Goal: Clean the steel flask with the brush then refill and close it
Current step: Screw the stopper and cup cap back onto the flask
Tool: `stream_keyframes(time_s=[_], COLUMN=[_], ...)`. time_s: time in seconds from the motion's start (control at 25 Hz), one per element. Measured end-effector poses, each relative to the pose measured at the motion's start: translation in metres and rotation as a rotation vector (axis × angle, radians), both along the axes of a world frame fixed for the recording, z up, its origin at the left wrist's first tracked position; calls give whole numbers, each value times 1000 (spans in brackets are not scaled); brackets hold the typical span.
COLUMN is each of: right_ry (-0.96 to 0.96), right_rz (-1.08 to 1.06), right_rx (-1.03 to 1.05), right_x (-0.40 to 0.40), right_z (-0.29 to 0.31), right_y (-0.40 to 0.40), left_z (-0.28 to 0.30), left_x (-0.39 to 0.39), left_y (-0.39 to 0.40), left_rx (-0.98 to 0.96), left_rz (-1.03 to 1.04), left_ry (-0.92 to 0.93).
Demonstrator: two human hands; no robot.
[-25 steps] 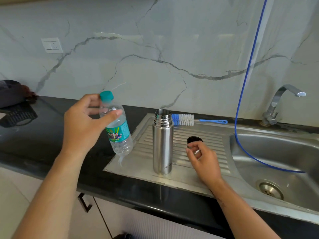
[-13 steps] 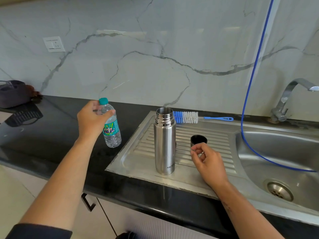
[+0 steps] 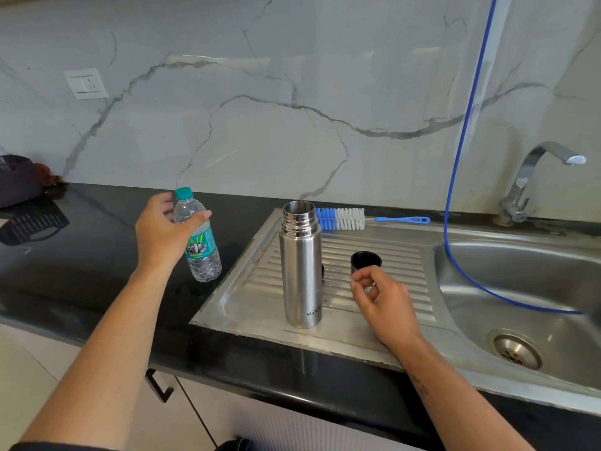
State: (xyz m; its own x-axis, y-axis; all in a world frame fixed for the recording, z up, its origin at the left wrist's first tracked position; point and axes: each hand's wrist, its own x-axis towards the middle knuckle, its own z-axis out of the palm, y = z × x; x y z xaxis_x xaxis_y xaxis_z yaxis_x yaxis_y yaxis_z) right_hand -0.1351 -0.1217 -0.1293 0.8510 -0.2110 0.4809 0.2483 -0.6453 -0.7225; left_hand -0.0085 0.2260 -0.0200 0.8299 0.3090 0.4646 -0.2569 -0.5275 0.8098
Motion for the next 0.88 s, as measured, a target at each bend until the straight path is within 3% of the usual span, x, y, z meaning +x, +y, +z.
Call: stream_keyframes(time_s=[0.08, 0.16, 0.24, 0.28, 0.4, 0.56, 0.72, 0.88], right_ry=[4, 1, 2, 6, 26, 114, 326, 419], right_rz=[-7, -15, -19, -22, -47, 52, 194, 192], right_rx=[2, 2, 14, 24, 56, 41, -32, -165], right_x=[0, 0, 2, 2, 3, 17, 51, 82], right_z=[-1, -1, 0, 0, -3, 3, 23, 29], right_y=[0, 0, 0, 0, 3, 11, 26, 40], left_z=[6, 10, 2, -9, -53, -93, -101, -105], left_x=[-12, -32, -51, -59, -80, -85, -80, -76], left_y=[-9, -26, -52, -67, -106, -121, -119, -119], left_rx=[44, 116, 143, 111, -56, 22, 53, 41], left_rz=[83, 122, -70, -245, -641, -681, -629, -615], left_ry=[-92, -378, -577, -548, -202, -37, 0, 4])
